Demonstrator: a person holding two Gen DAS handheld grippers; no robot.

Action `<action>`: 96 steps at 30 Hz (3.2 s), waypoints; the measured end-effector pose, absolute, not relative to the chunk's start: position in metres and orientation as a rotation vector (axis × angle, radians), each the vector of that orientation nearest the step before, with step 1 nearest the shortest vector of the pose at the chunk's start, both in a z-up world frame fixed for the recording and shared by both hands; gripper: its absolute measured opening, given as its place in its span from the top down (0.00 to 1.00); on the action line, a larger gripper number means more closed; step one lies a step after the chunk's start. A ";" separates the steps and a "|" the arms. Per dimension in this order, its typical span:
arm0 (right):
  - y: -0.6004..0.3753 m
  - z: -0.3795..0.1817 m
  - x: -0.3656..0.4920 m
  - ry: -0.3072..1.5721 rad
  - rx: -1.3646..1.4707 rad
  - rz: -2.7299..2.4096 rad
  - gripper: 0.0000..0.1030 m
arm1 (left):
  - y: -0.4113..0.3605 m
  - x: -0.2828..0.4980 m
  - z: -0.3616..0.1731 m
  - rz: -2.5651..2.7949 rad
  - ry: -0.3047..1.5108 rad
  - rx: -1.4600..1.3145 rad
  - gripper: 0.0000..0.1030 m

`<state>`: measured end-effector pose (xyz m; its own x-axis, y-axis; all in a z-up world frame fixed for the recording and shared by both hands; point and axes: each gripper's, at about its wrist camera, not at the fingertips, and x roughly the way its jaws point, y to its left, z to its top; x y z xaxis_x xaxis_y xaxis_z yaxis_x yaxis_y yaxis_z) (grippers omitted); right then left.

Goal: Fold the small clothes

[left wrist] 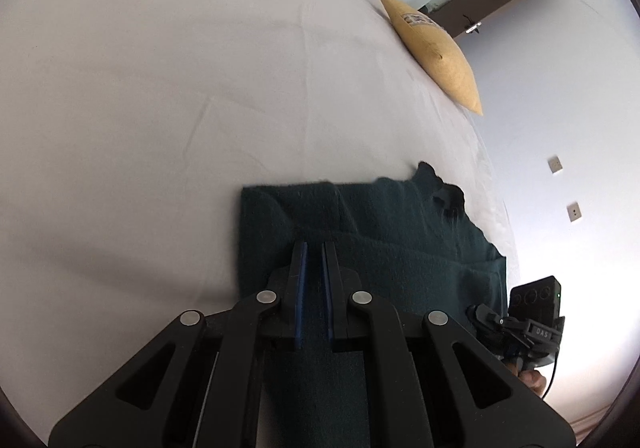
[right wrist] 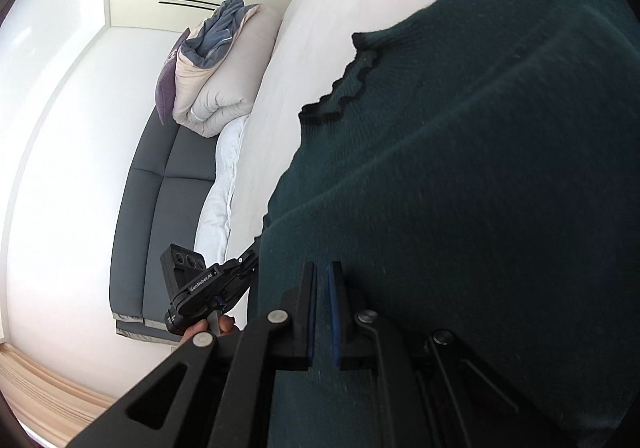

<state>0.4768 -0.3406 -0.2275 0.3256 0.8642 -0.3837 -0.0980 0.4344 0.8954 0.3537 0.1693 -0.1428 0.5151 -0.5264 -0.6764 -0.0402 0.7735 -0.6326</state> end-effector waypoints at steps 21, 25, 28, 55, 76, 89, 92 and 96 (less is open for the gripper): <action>-0.416 -0.163 0.317 0.901 0.668 0.604 0.29 | 0.142 0.132 -0.113 -0.339 1.002 -0.560 0.94; -0.443 -0.149 0.269 0.882 0.598 0.572 0.28 | 0.142 0.084 -0.113 -0.302 1.023 -0.573 0.76; -0.468 -0.149 0.239 0.894 0.573 0.512 0.26 | 0.146 0.058 -0.117 -0.284 1.031 -0.630 0.24; -0.537 -0.196 0.161 1.054 0.642 0.420 0.21 | 0.155 -0.046 -0.142 -0.339 1.227 -0.757 0.24; -0.539 -0.202 0.158 1.110 0.640 0.441 0.21 | 0.138 -0.045 -0.173 -0.411 1.299 -0.787 0.70; -0.551 -0.209 0.163 1.166 0.616 0.433 0.31 | 0.147 -0.048 -0.157 -0.476 1.228 -0.810 0.91; -0.546 -0.210 0.165 1.197 0.590 0.434 0.36 | 0.145 -0.050 -0.155 -0.477 1.217 -0.799 0.92; -0.538 -0.216 0.166 1.254 0.563 0.446 0.52 | 0.142 -0.051 -0.148 -0.476 1.197 -0.781 0.92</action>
